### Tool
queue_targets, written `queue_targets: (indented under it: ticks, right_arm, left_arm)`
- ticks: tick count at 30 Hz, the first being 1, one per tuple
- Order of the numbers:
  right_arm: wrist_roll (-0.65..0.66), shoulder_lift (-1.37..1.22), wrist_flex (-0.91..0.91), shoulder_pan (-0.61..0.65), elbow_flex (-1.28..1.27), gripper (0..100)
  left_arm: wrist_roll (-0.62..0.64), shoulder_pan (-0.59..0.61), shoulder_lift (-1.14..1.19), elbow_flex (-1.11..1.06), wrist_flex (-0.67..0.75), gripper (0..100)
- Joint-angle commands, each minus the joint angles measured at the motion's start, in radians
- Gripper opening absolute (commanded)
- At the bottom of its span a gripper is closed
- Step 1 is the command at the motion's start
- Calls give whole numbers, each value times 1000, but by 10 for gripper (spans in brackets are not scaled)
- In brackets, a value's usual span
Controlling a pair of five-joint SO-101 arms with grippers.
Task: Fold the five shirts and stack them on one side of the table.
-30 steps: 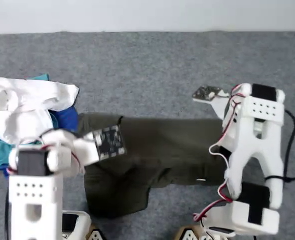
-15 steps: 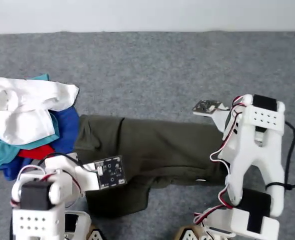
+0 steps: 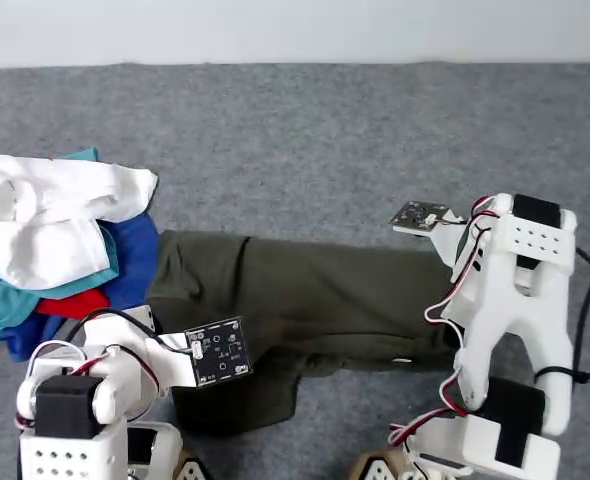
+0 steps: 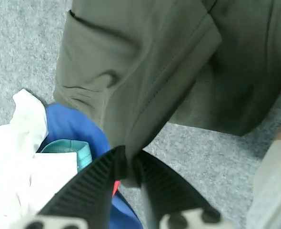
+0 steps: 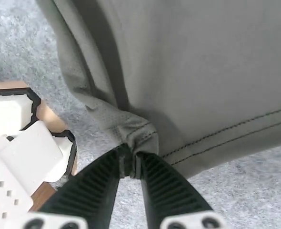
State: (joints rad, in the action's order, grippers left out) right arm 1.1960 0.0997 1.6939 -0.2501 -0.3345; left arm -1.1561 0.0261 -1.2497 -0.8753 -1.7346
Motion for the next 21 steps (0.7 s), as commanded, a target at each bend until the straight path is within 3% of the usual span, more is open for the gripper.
queue_targets:
  ticks: [1, 14, 18, 21]
  right_arm:
    - [9, 48, -16, -15, 12, 9]
    - [9, 54, -45, -12, 11, 28]
    - [6, 56, -8, -12, 20, 177]
    - [3, 56, 31, -15, 55, 316]
  left_arm:
    - [-11, 0, -5, 41, -23, 14]
    - [-11, -2, -5, 41, -23, 22]
    - [8, 9, -6, 44, -23, 146]
    - [104, 5, -6, 94, -23, 184]
